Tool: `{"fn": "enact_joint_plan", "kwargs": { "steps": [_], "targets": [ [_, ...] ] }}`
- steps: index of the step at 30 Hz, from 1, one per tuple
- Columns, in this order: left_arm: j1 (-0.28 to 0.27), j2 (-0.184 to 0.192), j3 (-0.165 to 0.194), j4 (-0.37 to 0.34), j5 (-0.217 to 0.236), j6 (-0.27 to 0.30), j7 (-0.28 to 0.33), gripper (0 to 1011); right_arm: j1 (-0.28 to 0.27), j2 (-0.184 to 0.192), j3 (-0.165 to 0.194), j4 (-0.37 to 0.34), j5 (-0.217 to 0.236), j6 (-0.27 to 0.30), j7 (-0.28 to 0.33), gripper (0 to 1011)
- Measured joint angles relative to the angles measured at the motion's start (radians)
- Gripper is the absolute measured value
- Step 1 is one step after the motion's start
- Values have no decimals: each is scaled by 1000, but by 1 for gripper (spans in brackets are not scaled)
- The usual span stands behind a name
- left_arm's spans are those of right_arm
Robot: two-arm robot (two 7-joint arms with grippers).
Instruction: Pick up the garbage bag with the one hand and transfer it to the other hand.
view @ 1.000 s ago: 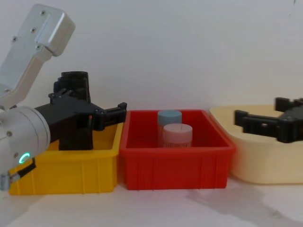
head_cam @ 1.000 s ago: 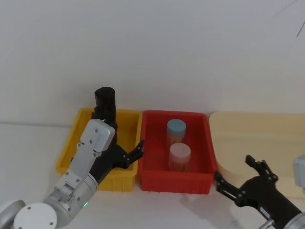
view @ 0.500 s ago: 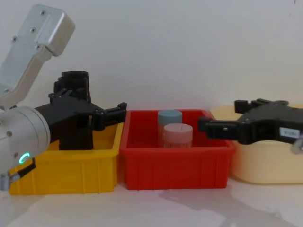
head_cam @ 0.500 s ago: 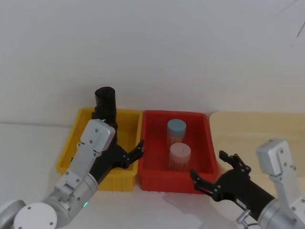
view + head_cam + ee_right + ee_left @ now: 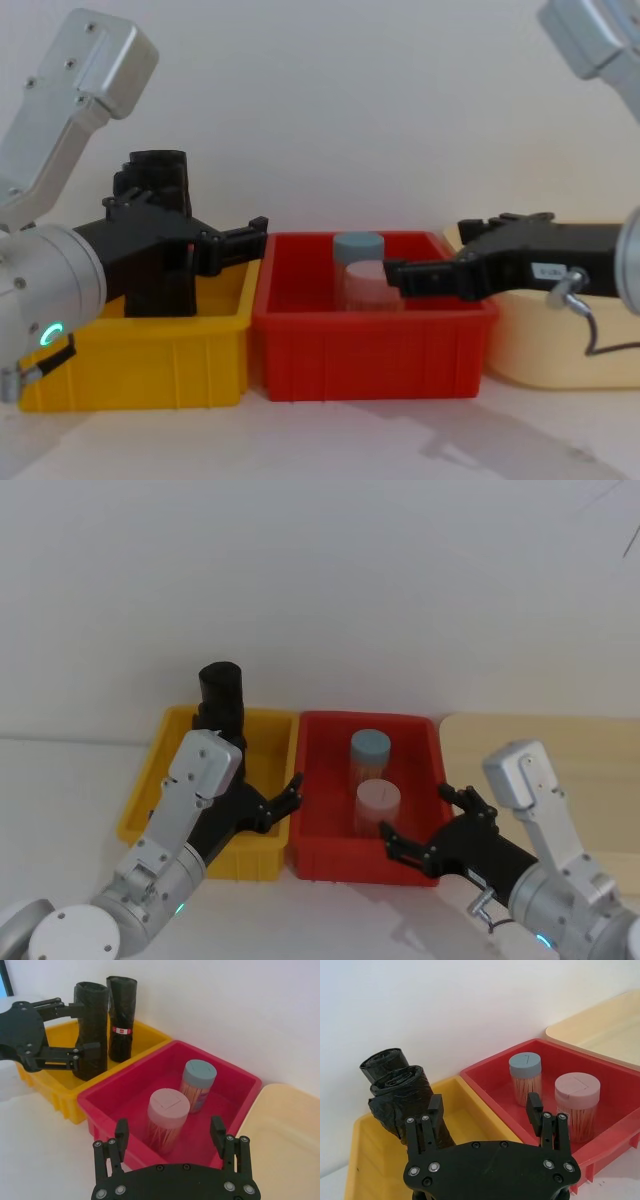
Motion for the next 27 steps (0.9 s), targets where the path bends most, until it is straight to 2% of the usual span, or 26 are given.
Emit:
{"fn": "enact_joint_plan", "kwargs": {
  "steps": [15, 27],
  "targets": [
    [0, 0, 0, 0, 0, 0, 0, 1001, 116, -31, -64, 92, -72, 90, 24, 1000],
    [0, 0, 0, 0, 0, 0, 0, 1001, 191, -64, -89, 180, -111, 117, 32, 1000]
  ]
}}
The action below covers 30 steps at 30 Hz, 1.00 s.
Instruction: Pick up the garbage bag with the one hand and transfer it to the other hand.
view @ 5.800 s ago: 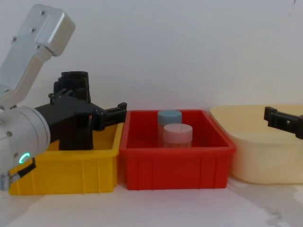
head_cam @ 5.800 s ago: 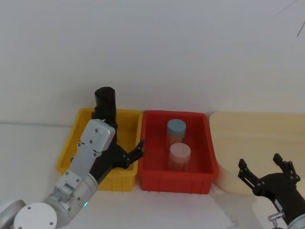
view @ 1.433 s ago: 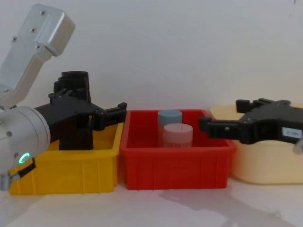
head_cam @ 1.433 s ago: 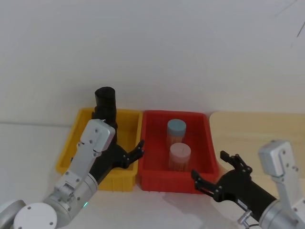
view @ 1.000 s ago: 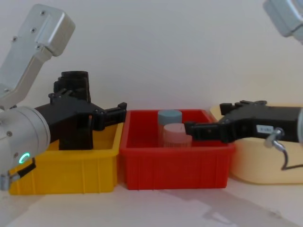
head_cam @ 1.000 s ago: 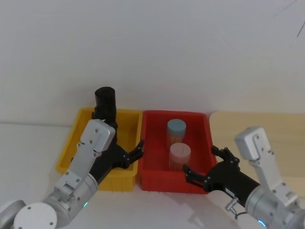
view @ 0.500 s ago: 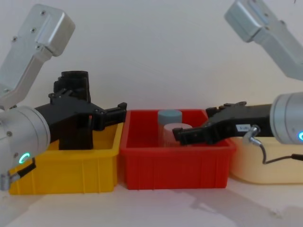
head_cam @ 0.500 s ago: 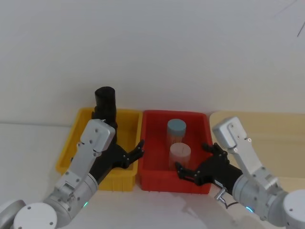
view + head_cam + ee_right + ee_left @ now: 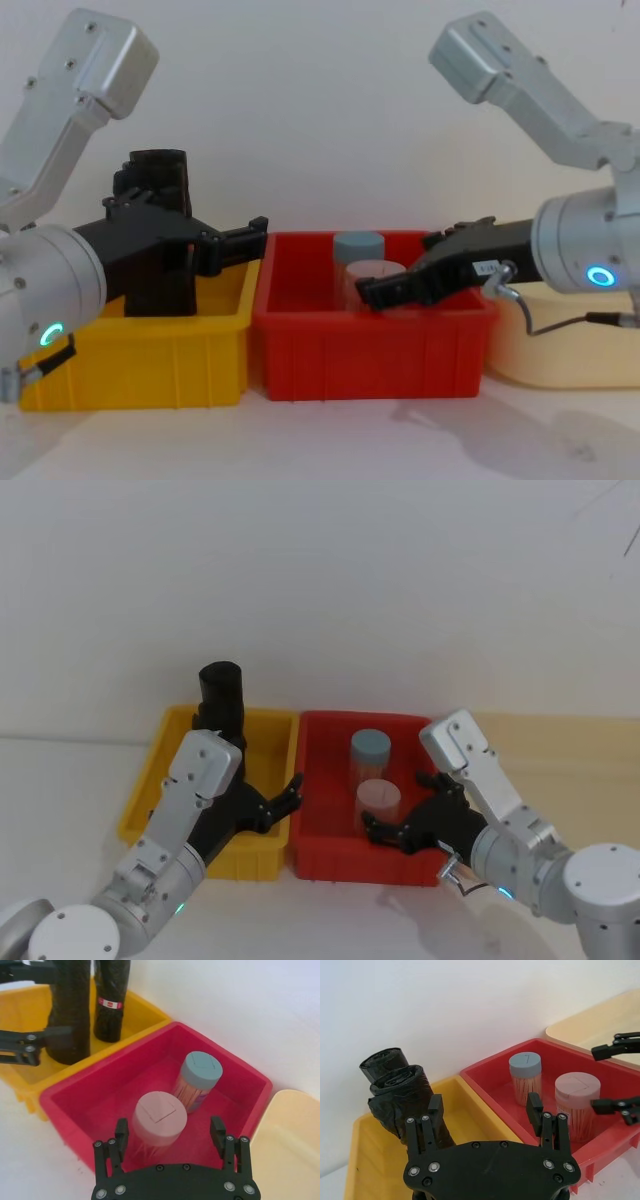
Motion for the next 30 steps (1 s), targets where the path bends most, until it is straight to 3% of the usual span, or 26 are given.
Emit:
{"fn": "enact_joint_plan", "kwargs": {
  "steps": [12, 30],
  "targets": [
    [0, 0, 0, 0, 0, 0, 0, 1001, 53, -33, -9, 84, -26, 10, -1, 1000],
    [0, 0, 0, 0, 0, 0, 0, 1001, 80, -61, -19, 145, -44, -2, 22, 1000]
  ]
}}
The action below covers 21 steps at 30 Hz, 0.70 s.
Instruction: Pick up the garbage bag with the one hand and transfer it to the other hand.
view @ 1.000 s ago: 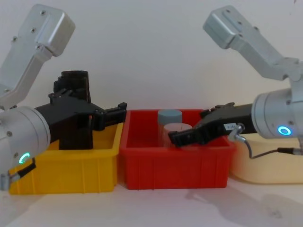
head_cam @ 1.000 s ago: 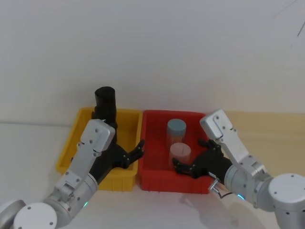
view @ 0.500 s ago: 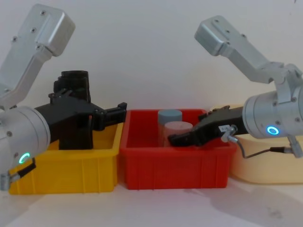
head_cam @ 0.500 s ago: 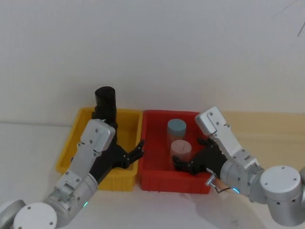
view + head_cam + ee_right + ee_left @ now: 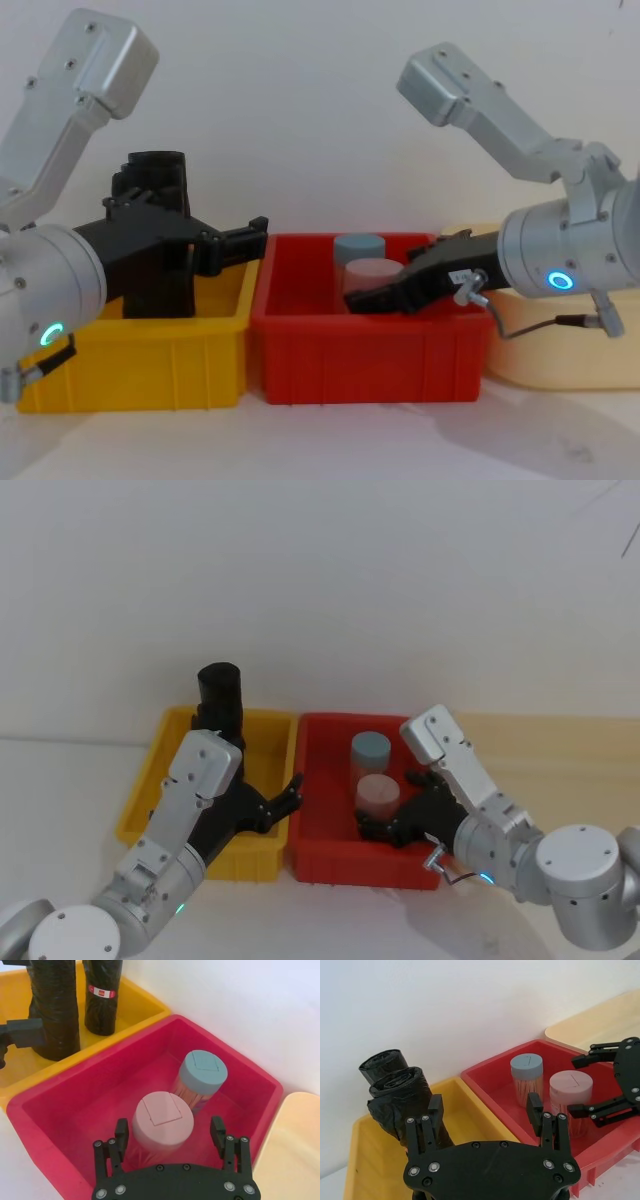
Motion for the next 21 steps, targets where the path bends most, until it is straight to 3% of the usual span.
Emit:
{"fn": "enact_joint_plan", "kwargs": {
  "steps": [12, 21],
  "targets": [
    [0, 0, 0, 0, 0, 0, 0, 1001, 4, -13, -1, 17, -5, -10, 10, 1000],
    [0, 0, 0, 0, 0, 0, 0, 1001, 5, -17, -1, 22, -7, -13, 14, 815]
  ]
}}
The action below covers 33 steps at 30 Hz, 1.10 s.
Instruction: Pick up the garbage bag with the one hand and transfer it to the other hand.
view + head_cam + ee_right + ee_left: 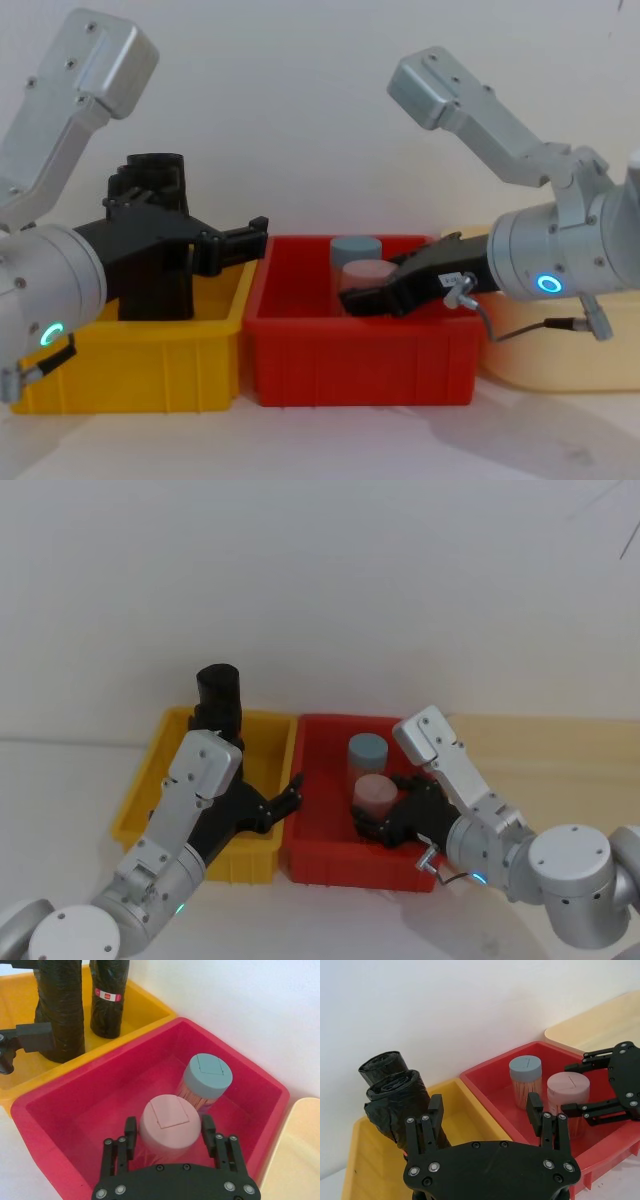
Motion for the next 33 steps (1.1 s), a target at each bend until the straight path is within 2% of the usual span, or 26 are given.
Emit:
{"fn": "enact_joint_plan", "kwargs": {
  "steps": [2, 4, 19, 25, 33],
  "targets": [
    [0, 0, 0, 0, 0, 0, 0, 1001, 0, -1, 0, 1, 0, 0, 0, 740],
    [0, 0, 0, 0, 0, 0, 0, 1001, 1, -1, 0, 2, 0, -1, 1, 710],
    [0, 0, 0, 0, 0, 0, 0, 1001, -4, -3, 5, -1, -2, -6, 2, 710],
    [0, 0, 0, 0, 0, 0, 0, 1001, -14, 1, 30, -39, 5, -14, 2, 710],
    [0, 0, 0, 0, 0, 0, 0, 1001, -25, 14, 97, -136, 33, -24, -21, 710]
  ]
}}
